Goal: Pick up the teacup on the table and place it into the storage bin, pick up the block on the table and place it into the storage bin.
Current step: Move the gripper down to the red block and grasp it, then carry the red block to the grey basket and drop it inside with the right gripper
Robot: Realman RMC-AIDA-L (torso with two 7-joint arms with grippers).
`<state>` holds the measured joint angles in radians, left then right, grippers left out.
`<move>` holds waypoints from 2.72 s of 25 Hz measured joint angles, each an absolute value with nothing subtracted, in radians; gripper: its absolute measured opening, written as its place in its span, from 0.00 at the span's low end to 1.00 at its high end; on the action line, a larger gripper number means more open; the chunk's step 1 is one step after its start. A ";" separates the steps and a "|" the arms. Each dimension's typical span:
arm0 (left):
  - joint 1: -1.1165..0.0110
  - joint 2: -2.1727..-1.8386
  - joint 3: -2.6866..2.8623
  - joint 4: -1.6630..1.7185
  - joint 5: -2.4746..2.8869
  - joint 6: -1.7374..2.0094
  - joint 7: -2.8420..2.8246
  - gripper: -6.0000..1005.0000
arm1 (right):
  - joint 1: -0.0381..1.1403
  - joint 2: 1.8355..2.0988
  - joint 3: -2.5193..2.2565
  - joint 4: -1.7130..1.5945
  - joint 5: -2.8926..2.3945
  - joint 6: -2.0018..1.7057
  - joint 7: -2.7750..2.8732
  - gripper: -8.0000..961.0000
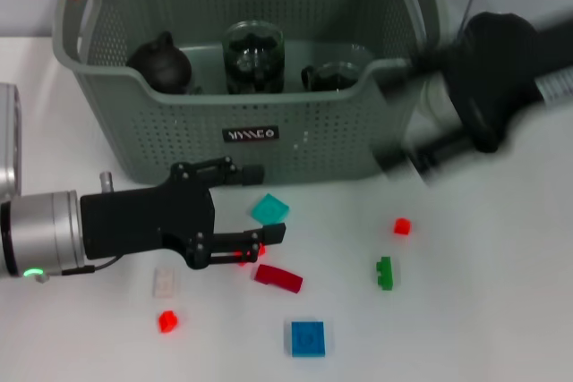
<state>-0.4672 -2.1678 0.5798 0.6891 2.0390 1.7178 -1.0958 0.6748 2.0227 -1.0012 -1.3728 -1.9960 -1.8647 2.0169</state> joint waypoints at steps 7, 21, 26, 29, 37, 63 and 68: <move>-0.468 -2.168 0.580 0.685 2.041 1.708 -1.091 0.75 | 0.567 2.065 -1.004 -1.318 -2.273 -1.862 2.001 0.97; -0.463 -2.171 0.580 0.672 2.043 1.704 -1.089 0.74 | 0.706 2.097 -1.150 -0.784 -2.402 -1.227 1.878 0.93; -0.464 -2.171 0.581 0.668 2.039 1.704 -1.088 0.74 | 0.735 2.097 -1.182 -0.708 -2.403 -1.133 1.876 0.90; -0.464 -2.171 0.581 0.668 2.038 1.704 -1.088 0.74 | 0.735 2.098 -1.186 -0.706 -2.402 -1.128 1.876 0.88; -0.467 -2.169 0.581 0.669 2.037 1.704 -1.088 0.74 | 0.735 2.098 -1.191 -0.694 -2.404 -1.125 1.878 0.78; -0.463 -2.169 0.580 0.670 2.037 1.708 -1.093 0.74 | 0.594 2.094 -1.032 -1.298 -2.154 -1.760 1.974 0.19; -0.465 -2.170 0.580 0.669 2.037 1.705 -1.093 0.74 | 0.679 2.078 -0.898 -1.490 -1.982 -1.828 2.091 0.20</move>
